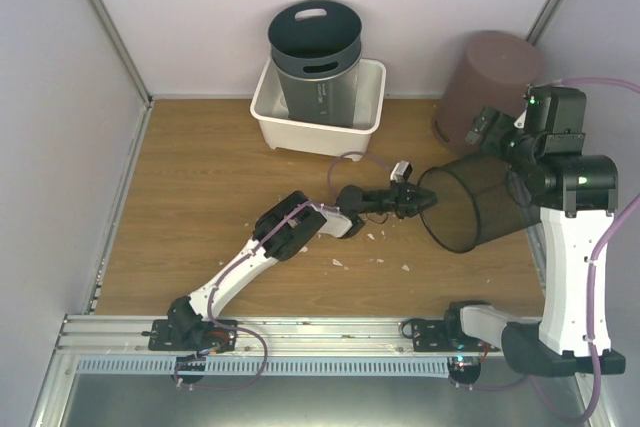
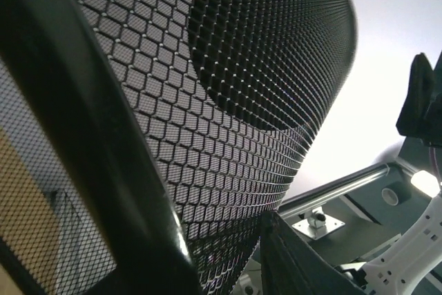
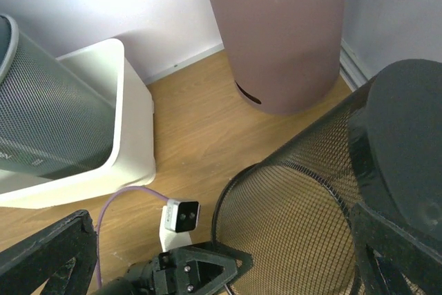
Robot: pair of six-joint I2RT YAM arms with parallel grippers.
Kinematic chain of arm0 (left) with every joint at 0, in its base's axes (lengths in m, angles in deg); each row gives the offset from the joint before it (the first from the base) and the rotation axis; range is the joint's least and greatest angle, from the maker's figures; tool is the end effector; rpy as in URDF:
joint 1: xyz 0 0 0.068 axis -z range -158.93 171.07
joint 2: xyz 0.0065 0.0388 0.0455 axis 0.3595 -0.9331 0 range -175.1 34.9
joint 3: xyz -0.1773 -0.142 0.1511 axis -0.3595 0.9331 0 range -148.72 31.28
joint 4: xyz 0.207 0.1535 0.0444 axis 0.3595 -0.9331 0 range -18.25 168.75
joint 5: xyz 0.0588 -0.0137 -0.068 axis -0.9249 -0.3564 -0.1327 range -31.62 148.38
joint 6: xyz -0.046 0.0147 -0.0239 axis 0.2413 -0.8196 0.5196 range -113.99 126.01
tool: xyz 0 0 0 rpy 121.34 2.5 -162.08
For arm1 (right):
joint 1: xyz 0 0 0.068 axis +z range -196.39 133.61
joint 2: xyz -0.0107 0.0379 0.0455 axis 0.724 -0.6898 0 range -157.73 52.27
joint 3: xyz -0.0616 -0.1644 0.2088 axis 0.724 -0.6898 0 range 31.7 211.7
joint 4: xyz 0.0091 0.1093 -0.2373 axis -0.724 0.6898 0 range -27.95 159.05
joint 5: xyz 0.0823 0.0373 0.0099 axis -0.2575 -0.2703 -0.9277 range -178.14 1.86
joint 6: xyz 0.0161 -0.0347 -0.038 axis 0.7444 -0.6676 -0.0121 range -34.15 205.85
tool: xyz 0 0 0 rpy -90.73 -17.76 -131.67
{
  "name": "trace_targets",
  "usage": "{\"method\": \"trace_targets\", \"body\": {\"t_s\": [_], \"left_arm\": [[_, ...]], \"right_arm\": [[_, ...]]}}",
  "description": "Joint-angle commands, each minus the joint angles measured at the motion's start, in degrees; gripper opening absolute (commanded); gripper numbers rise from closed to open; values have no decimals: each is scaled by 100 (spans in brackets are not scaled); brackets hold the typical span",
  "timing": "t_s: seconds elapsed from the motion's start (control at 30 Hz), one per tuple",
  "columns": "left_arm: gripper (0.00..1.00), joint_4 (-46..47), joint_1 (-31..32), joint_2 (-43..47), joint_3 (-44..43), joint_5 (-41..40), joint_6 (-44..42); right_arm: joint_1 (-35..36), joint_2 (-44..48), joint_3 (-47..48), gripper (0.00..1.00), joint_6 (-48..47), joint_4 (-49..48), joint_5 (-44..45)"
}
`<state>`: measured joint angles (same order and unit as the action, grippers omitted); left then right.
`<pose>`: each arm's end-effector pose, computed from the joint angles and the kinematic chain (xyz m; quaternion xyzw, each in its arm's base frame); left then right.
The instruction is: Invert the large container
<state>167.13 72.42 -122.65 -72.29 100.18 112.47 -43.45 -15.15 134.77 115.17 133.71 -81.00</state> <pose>0.3185 -0.4362 0.1081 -0.0781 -0.5323 0.8430 0.0042 0.1712 0.0044 0.4845 0.2304 0.8594 0.0726 0.4506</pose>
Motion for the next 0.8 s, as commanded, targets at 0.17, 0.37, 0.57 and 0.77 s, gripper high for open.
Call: {"method": "trace_targets", "body": {"t_s": [0.17, 0.37, 0.57, 0.77], "left_arm": [[41, 1762, -143, 308, 641, 616, -246], [50, 1762, -294, 510, 1145, 815, -413], [59, 1754, -394, 867, 1725, 1065, -810], [69, 1740, -450, 1262, 2327, 1318, -1020]], "right_arm": [[30, 188, -307, 100, 141, -231, -155], [32, 260, -502, 100, 182, -327, -227], [45, 278, -542, 100, 206, -336, -296], [45, 386, -772, 100, 160, -400, -356]]}}
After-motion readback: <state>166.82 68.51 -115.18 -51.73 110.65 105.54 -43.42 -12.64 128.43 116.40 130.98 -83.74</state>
